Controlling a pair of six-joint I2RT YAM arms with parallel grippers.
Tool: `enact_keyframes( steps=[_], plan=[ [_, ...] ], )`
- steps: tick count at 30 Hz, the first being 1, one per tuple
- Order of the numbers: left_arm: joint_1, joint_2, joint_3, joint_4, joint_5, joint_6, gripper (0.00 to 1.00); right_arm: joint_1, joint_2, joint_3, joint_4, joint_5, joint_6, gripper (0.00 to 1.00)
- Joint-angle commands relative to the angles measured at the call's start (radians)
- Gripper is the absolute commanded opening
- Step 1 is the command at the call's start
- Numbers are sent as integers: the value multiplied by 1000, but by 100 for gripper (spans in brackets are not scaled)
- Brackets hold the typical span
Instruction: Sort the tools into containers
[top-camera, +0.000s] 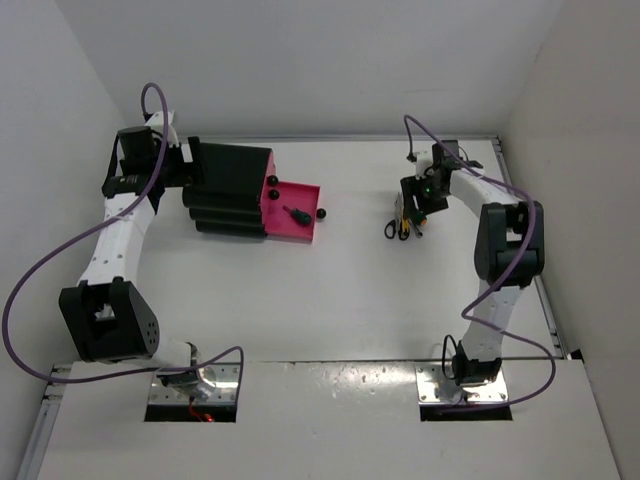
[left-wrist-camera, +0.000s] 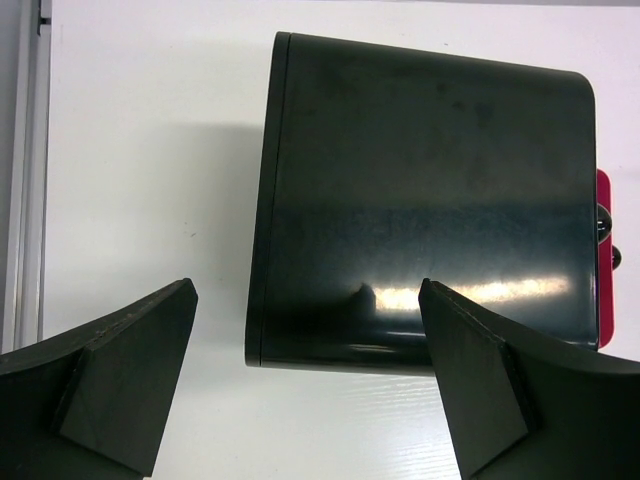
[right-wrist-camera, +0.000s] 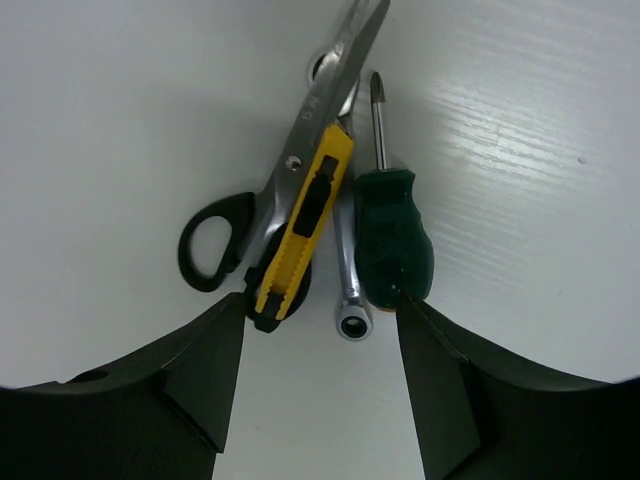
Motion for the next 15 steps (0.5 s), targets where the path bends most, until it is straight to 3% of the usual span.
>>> enact_keyframes(
  steps=[1,15],
  plan=[
    [13,0,29,15,-8,-5,100,-18,27,12,-1,61,-37,62],
    [13,9,29,15,-8,-5,100,-58,101,23,73,83,-37,54]
  ],
)
